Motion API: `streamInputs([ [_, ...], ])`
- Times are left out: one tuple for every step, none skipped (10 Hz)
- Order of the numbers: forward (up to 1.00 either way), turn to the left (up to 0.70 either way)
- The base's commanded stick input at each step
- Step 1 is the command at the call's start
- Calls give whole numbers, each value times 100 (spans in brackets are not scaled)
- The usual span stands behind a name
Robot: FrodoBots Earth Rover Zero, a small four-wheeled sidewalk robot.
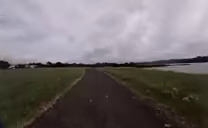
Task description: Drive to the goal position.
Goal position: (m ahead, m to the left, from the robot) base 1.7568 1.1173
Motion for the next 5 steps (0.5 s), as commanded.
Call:
streamInputs([
  [70, 0],
  [70, 0],
  [70, 0],
  [70, 0],
  [47, 0],
])
